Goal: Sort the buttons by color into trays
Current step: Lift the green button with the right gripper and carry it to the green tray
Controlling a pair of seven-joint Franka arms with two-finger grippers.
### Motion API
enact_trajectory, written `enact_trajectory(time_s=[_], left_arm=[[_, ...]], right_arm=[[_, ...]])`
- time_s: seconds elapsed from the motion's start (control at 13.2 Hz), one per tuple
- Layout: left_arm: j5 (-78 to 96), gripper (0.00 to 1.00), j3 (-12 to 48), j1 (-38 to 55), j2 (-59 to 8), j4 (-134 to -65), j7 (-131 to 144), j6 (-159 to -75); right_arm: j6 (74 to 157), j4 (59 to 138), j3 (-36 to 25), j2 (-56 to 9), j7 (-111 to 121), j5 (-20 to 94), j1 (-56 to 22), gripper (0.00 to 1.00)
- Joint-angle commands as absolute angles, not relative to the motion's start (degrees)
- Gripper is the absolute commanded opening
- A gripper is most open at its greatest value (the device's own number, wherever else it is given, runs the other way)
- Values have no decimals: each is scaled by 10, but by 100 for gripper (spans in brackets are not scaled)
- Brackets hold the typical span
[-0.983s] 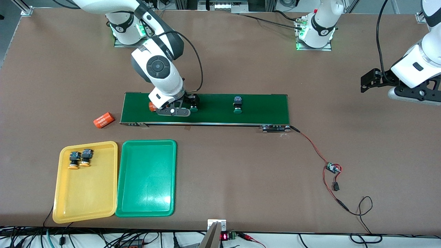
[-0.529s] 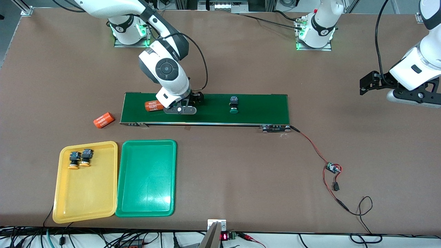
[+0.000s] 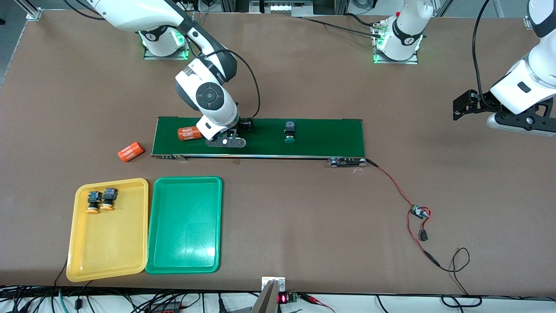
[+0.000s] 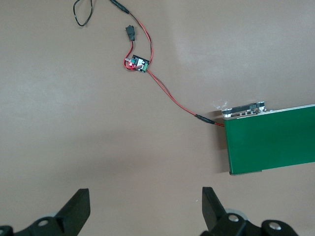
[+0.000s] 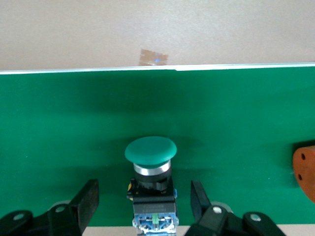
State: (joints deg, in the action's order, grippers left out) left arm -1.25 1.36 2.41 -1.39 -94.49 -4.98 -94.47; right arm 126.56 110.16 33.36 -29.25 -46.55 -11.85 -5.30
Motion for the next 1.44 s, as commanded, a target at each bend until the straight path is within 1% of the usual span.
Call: enact_trajectory(time_s=[0.0, 0.08, 0.23, 0.38, 0.45, 0.53, 0.6, 0.76, 0.98, 1.21, 1.36], left_arm=[[-22, 100, 12, 30, -31, -929, -44, -943], [-22, 100, 13, 30, -33, -927, -44, -944], [-22, 100, 16, 30, -35, -920, -44, -949], [-22, 100, 18, 30, -35, -920, -43, -948], [-22, 100, 18, 30, -35, -920, -43, -948], [-23, 100, 19, 30, -36, -920, -42, -949], [-23, 100, 20, 30, -36, -920, -39, -949], [-23, 100, 25, 30, -37, -920, -35, -949], [-23, 100, 27, 30, -39, -919, -35, -949], [-23, 100, 27, 30, -39, -919, -35, -949], [-23, 100, 27, 29, -39, -919, -35, -949]], right_arm=[[1262, 1118, 338, -288, -461, -115, -36, 77], [1262, 1122, 338, -288, -460, -116, -32, 74], [1261, 1125, 338, -287, -461, -116, -26, 61], [1260, 1125, 338, -287, -460, -116, -20, 41], [1259, 1122, 338, -286, -457, -115, -18, 32], [1257, 1120, 338, -284, -455, -115, -15, 30], [1251, 1116, 338, -279, -454, -115, -13, 30], [1215, 1104, 338, -265, -454, -115, -9, 27], [1173, 1057, 336, -257, -433, -115, -2, 27], [1168, 1007, 330, -253, -378, -114, 18, 27], [1169, 972, 301, -256, -328, -113, 19, 27]])
